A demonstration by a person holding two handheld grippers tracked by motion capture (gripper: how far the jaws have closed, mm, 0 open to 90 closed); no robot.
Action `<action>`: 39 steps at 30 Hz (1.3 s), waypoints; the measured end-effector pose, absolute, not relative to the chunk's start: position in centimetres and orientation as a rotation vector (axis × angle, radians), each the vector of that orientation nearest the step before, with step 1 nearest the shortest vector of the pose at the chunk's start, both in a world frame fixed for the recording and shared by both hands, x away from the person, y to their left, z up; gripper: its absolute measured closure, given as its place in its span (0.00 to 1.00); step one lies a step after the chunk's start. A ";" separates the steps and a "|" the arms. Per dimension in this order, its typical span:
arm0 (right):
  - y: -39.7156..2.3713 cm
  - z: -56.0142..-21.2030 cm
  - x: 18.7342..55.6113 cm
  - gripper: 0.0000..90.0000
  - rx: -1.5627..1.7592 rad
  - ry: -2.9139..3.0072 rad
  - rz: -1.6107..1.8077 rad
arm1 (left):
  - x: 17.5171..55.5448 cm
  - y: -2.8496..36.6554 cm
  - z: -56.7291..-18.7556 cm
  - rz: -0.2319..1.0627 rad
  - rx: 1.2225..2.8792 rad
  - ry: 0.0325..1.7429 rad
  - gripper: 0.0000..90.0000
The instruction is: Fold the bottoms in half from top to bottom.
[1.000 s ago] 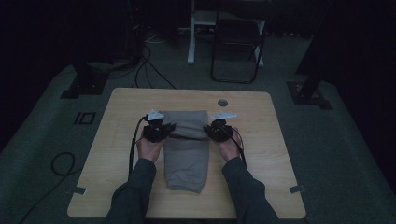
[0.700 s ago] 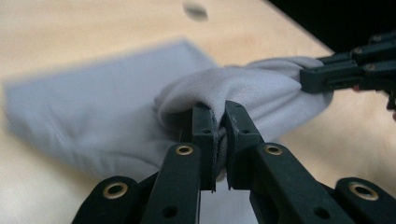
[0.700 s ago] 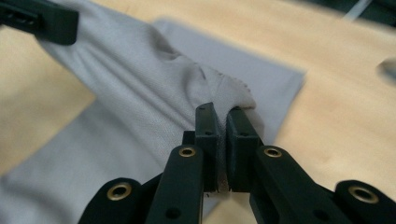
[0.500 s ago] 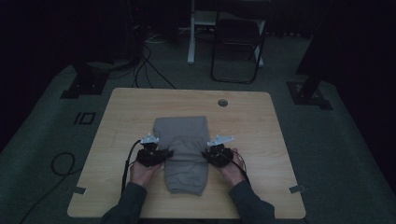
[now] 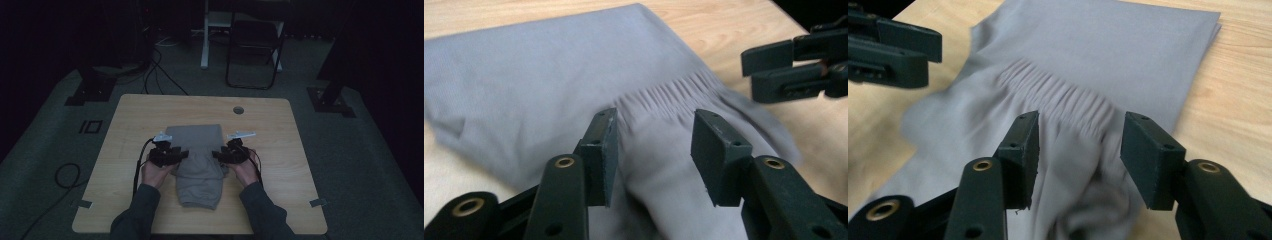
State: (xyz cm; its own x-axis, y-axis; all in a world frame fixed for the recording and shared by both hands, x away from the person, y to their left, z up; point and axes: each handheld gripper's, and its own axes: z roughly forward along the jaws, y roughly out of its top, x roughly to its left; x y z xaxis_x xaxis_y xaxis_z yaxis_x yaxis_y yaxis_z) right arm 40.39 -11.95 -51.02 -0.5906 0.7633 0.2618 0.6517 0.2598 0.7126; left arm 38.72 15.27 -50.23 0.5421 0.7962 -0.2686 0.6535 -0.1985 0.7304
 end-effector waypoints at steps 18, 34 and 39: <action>-10.8 -52.0 41.7 0.86 1.429 2.466 1.158 | 39.6 13.2 -52.7 0.221 2.021 1.222 0.59; -10.9 -50.0 34.5 0.87 0.771 2.501 1.300 | 41.6 12.3 -50.2 0.246 1.955 1.251 0.58; -10.8 -50.1 33.7 0.87 0.696 2.496 1.303 | 42.3 10.8 -51.4 0.198 2.014 1.287 0.56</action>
